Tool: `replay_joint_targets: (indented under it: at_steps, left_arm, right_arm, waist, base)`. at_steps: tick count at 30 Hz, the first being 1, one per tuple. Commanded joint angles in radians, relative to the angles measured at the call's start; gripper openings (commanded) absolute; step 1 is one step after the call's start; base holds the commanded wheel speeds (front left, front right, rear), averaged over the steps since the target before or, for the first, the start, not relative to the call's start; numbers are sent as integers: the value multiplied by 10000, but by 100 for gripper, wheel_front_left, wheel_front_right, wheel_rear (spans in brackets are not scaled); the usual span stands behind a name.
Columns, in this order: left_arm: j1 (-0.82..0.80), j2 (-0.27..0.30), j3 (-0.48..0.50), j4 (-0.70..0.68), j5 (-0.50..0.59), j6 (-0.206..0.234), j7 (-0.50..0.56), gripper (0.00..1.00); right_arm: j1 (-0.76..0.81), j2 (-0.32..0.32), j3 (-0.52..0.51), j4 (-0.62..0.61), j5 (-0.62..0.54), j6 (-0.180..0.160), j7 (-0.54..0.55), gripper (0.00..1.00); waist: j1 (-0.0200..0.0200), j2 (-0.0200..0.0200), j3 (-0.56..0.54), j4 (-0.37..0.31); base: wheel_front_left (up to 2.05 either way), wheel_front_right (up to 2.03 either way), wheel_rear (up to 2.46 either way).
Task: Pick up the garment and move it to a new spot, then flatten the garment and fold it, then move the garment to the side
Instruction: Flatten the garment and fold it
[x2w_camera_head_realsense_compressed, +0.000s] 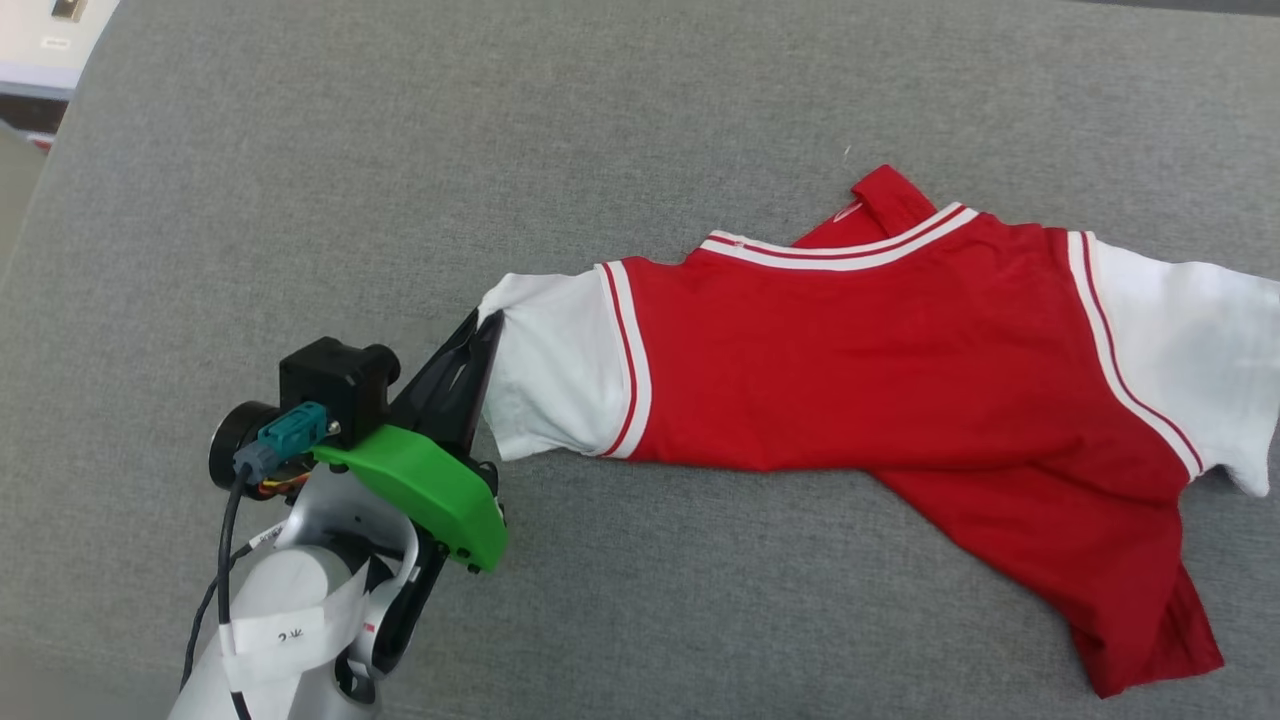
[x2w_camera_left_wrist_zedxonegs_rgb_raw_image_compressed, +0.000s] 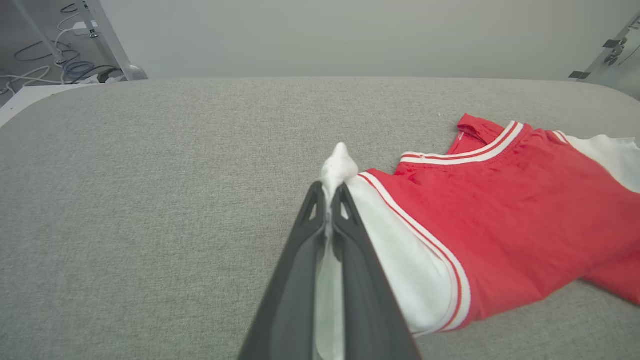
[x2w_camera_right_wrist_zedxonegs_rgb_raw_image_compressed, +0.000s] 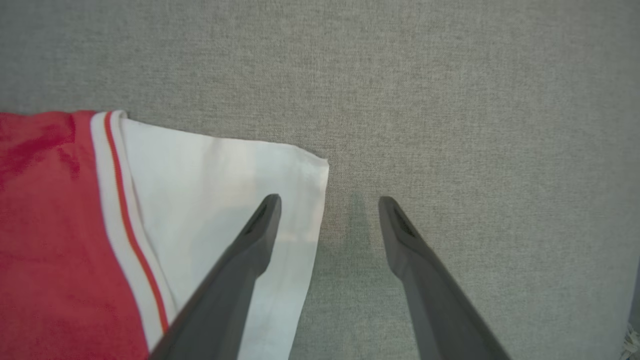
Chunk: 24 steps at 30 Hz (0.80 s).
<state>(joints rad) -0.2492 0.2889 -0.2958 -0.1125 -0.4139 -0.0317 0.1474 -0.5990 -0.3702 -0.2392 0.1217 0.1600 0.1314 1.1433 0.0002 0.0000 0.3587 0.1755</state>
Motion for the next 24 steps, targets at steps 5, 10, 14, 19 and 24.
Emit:
replay_joint_targets:
  at_steps: [5,10,14,19,24]
  left_arm:
    - [-238,-55,-132,-6,-38,-117,-81,0]
    - [-314,-72,-204,112,-22,-127,-155,0]
    - [-385,-39,-232,175,8,-114,-163,0]
    - [-464,8,-180,209,32,-42,-213,0]
    - [-448,19,-191,350,8,-12,-265,0]
  right_arm:
    - [-488,-189,61,928,-196,-7,-29,100]
    - [-379,-74,410,1461,-86,-7,-30,100]
    - [-224,28,666,1635,141,-7,28,100]
    - [140,-13,1121,1821,415,-7,301,0]
    - [295,-150,1283,1770,596,-7,-48,0]
  waist:
    - [-2,0,626,613]
    - [-2,0,675,696]
    - [-2,0,716,707]
    - [-2,0,742,694]
    - [-2,0,608,618]
  base:
    - [0,0,0]
    - [0,0,0]
    - [0,0,0]
    - [0,0,0]
    - [0,0,0]
